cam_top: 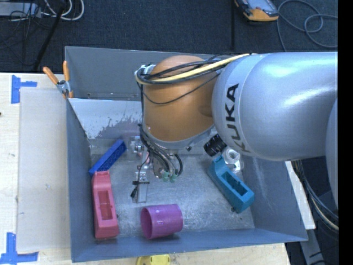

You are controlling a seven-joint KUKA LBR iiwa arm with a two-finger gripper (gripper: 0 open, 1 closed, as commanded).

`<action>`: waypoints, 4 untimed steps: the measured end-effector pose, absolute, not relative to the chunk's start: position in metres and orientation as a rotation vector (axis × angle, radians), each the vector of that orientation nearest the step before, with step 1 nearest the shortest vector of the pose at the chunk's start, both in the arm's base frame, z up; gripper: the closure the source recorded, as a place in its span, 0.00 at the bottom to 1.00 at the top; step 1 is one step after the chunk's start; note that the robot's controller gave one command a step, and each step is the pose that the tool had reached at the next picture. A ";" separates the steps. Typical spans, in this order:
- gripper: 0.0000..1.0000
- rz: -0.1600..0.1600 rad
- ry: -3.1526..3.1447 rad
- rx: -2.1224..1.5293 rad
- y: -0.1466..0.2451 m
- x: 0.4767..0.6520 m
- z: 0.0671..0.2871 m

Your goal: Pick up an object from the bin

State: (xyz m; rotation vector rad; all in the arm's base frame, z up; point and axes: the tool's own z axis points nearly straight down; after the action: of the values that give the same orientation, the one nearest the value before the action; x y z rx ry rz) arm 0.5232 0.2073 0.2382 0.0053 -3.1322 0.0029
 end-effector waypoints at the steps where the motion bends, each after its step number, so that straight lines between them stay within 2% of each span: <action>1: 0.00 0.000 -3.139 -0.002 0.206 0.525 0.243; 2: 0.00 -0.005 -3.136 0.267 0.173 0.504 0.206; 3: 0.00 0.004 -3.099 0.452 0.132 0.485 0.156; 4: 0.00 0.000 -3.071 0.654 0.134 0.480 0.153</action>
Offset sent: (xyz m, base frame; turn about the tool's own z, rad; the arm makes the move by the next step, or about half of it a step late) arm -0.0439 -0.0814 -0.0782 -0.3319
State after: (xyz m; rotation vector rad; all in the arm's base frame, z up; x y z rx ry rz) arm 0.4798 0.1343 0.1535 0.6541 -3.0707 0.0003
